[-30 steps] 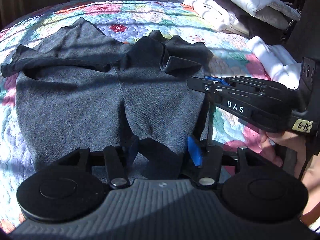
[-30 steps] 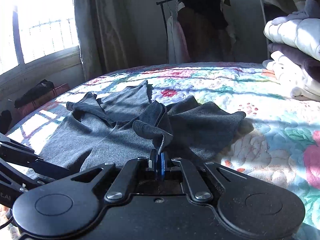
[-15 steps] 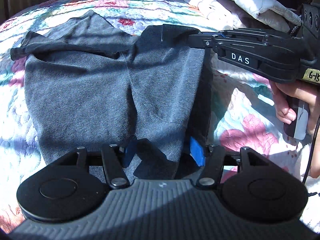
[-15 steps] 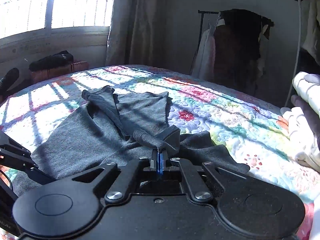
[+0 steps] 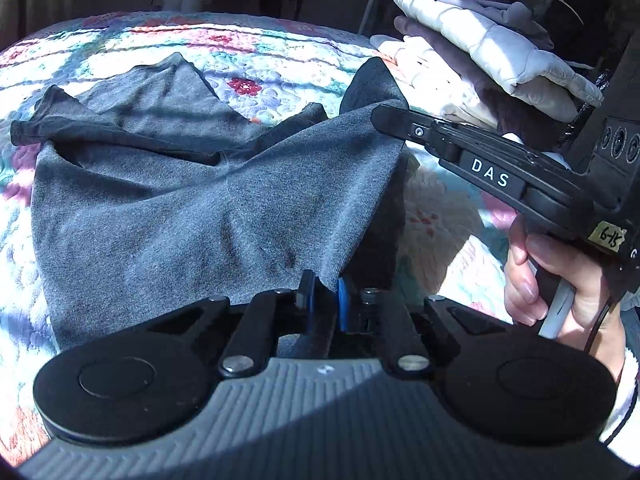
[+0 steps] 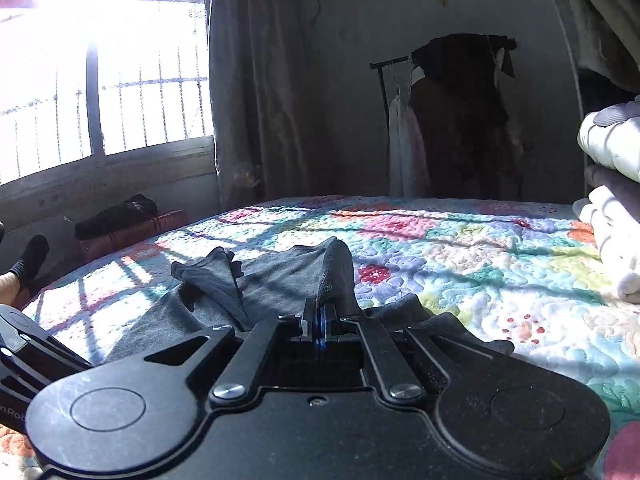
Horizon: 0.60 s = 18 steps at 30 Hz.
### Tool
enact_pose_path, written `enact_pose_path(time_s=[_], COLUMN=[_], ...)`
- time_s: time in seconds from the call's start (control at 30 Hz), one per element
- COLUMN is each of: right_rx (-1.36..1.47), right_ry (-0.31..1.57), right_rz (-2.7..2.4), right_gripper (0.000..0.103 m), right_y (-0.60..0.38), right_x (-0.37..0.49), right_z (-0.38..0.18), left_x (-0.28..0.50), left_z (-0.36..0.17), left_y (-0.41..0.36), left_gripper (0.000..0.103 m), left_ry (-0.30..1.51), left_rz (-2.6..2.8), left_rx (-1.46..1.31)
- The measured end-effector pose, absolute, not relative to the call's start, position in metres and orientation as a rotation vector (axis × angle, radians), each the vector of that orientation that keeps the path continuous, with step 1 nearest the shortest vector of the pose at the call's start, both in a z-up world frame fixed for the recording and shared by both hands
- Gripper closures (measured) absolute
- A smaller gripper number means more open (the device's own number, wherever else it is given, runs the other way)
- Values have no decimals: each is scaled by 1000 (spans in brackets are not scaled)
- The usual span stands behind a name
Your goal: Fold clothes
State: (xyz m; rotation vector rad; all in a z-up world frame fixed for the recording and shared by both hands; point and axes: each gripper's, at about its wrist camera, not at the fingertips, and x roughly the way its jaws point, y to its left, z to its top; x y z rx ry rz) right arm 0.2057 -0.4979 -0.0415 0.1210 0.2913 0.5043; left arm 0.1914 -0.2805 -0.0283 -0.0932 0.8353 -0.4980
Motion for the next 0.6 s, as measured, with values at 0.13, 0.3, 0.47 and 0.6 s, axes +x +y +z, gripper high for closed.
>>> enact_pose_path(time_s=[0.13, 0.3, 0.47, 0.6], right_rx=[51, 43, 32, -22], right_ry=[209, 245, 202, 149], right_rz=[455, 408, 352, 295], right_gripper=[100, 100, 101, 101], right_y=[-497, -505, -516, -517], right_x=[195, 206, 203, 199], right_z=[-33, -44, -44, -45], left_x=[194, 208, 208, 209], left_z=[-20, -31, -27, -32], left_y=[-288, -299, -311, -322], left_gripper=[92, 92, 95, 94], left_ry=[805, 814, 772, 783], left_rz=[-550, -536, -589, -608], left_rx=[-113, -118, -149, -159])
